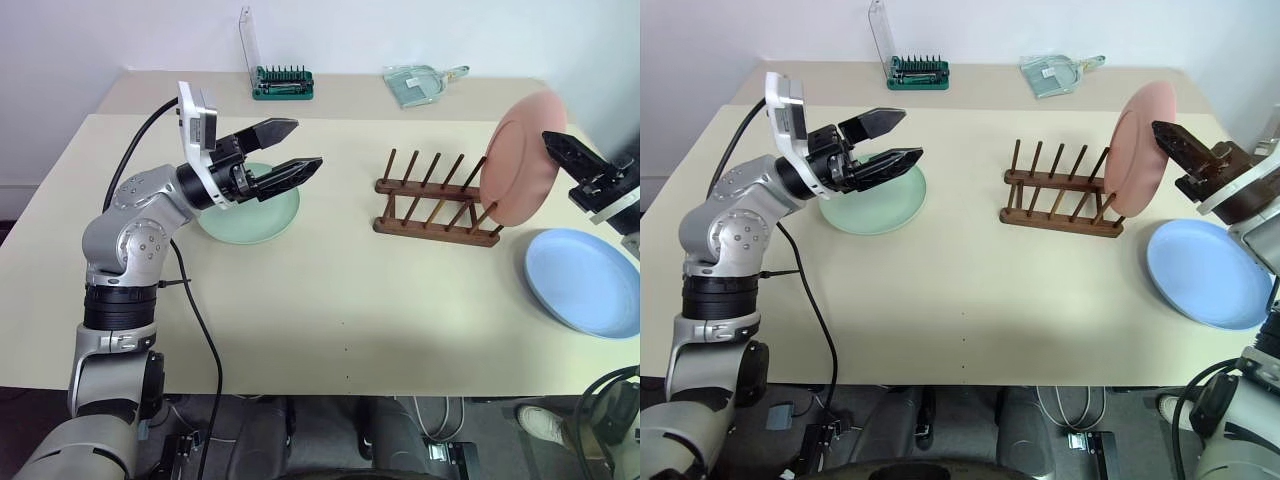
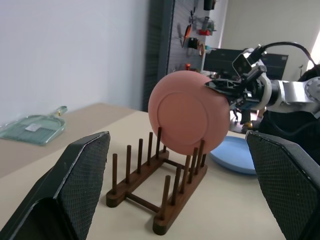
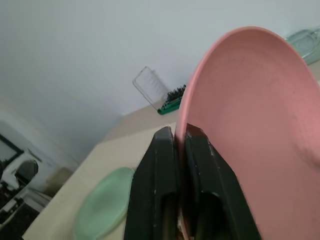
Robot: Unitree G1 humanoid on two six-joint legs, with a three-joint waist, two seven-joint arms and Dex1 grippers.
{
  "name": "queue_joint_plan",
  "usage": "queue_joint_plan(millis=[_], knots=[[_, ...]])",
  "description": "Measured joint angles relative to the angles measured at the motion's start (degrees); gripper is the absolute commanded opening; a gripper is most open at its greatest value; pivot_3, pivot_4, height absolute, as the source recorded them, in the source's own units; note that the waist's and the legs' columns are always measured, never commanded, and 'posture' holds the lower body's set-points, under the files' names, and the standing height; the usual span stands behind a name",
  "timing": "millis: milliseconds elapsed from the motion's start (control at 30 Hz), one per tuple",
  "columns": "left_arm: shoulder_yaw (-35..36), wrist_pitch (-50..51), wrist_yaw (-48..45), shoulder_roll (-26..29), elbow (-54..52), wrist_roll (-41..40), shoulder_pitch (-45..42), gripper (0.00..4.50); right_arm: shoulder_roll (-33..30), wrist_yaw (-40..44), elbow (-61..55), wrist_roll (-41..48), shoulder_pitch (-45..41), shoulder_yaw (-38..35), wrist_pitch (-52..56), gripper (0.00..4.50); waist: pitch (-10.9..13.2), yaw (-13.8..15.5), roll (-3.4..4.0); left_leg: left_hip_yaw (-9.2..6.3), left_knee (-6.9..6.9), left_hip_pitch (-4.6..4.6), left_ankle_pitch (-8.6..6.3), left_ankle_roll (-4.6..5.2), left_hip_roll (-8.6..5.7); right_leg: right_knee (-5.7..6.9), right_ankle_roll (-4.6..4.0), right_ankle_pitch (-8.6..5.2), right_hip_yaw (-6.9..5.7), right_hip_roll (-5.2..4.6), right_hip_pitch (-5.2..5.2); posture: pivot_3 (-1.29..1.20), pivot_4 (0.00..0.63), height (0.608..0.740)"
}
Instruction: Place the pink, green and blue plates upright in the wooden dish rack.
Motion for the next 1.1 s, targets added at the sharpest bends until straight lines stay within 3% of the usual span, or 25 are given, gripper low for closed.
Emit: queue_joint_plan(millis=[200,667,833,1100], knots=[[0.0,0.03,0.32,0.0,0.0,0.0,0.01,4.5,0.5,1.07,0.08,-0.64,-0.09,0.58,-0.09,4.46,0.0,0.06,0.0,0.0,0.0,0.0,0.0,0.0,0.0,0.0,0.0,0.0,0.0,0.0,0.0,0.0,0.15,0.74],[0.17,0.02,0.64,0.0,1.57,0.11,0.0,4.5,-3.3,10.55,3.51,-10.77,-1.5,1.91,-9.87,4.46,0.0,0.01,0.0,0.0,0.01,0.0,0.0,0.0,0.0,0.0,0.0,0.0,0.0,0.0,0.0,0.0,0.15,0.74],[0.21,0.68,4.97,0.06,5.93,3.16,-1.13,4.5,-2.44,10.61,5.86,-14.6,-6.63,0.13,-20.13,4.46,0.01,-0.03,0.02,0.01,0.04,0.01,0.0,0.0,-0.01,0.01,0.01,0.0,0.0,0.01,0.0,0.0,0.15,0.74],[0.01,8.87,12.51,6.58,17.64,9.39,-11.5,4.5,1.84,12.67,-5.89,-5.04,-11.57,-0.8,-19.98,4.46,0.02,-0.12,0.01,-0.03,0.0,0.01,0.0,0.0,0.01,0.05,0.02,0.0,-0.03,0.02,-0.02,0.0,0.15,0.74]])
